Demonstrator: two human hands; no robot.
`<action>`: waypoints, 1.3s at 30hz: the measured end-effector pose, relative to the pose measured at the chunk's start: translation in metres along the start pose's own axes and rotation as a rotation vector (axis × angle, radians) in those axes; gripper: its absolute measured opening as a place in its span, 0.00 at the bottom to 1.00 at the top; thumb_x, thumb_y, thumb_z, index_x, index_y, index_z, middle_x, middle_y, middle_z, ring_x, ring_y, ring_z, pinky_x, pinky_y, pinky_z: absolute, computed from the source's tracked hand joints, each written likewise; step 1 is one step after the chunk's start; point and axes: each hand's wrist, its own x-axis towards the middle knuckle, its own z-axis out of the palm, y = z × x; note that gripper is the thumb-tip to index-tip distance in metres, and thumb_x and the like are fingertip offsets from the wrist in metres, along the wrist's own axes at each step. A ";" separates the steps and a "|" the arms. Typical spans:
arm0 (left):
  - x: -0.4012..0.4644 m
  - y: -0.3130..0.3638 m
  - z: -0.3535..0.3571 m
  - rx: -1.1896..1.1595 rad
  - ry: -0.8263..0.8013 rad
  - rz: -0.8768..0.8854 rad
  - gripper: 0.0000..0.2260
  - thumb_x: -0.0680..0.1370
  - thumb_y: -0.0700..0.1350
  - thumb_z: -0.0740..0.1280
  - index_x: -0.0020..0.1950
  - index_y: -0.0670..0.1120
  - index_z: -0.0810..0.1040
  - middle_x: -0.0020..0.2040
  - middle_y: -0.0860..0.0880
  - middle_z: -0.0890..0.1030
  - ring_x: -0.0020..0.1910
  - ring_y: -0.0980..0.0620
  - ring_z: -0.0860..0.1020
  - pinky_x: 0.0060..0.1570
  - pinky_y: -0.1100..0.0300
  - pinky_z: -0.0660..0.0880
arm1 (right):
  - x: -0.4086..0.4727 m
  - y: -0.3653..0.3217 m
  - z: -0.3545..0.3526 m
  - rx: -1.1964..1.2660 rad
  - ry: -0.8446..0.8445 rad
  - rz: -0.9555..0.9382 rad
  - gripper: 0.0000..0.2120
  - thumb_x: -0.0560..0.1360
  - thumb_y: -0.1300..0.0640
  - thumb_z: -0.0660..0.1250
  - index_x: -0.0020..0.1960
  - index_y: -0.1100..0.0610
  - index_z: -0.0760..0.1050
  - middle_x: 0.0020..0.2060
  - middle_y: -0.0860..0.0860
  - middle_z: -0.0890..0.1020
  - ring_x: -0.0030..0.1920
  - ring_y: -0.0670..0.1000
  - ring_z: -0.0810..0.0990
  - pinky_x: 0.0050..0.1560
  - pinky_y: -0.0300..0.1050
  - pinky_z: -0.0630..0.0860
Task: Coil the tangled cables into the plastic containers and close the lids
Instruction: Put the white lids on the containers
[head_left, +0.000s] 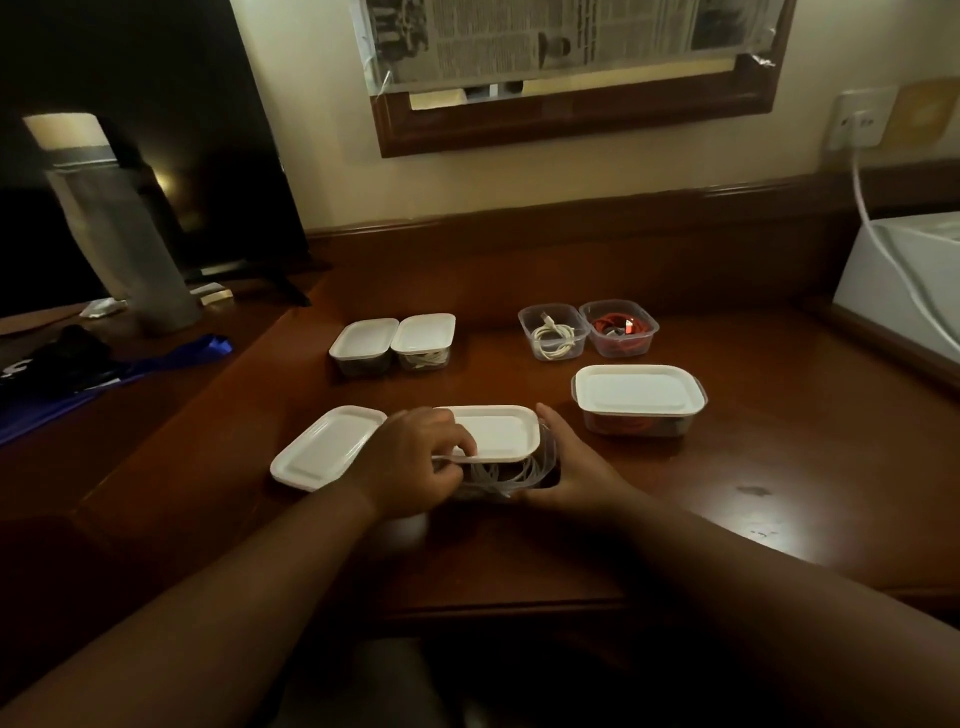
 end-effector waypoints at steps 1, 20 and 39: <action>-0.001 0.001 0.005 -0.020 -0.009 0.003 0.09 0.68 0.47 0.65 0.45 0.52 0.83 0.39 0.61 0.75 0.40 0.63 0.72 0.41 0.64 0.68 | -0.002 -0.003 0.000 0.006 0.008 -0.013 0.54 0.67 0.51 0.80 0.80 0.50 0.46 0.76 0.45 0.61 0.72 0.40 0.61 0.65 0.33 0.63; 0.021 -0.003 0.019 0.170 -0.450 -0.313 0.45 0.70 0.77 0.55 0.81 0.56 0.48 0.81 0.54 0.53 0.79 0.52 0.52 0.76 0.48 0.52 | -0.008 -0.006 -0.002 -0.031 -0.044 -0.004 0.39 0.73 0.47 0.67 0.78 0.48 0.50 0.71 0.42 0.62 0.68 0.41 0.62 0.64 0.32 0.61; 0.022 0.004 0.019 0.122 -0.540 -0.353 0.48 0.65 0.80 0.53 0.80 0.57 0.52 0.81 0.55 0.55 0.79 0.53 0.55 0.77 0.48 0.52 | -0.004 -0.018 0.012 -0.568 0.069 0.070 0.29 0.82 0.50 0.52 0.81 0.53 0.48 0.79 0.51 0.56 0.76 0.52 0.59 0.74 0.51 0.58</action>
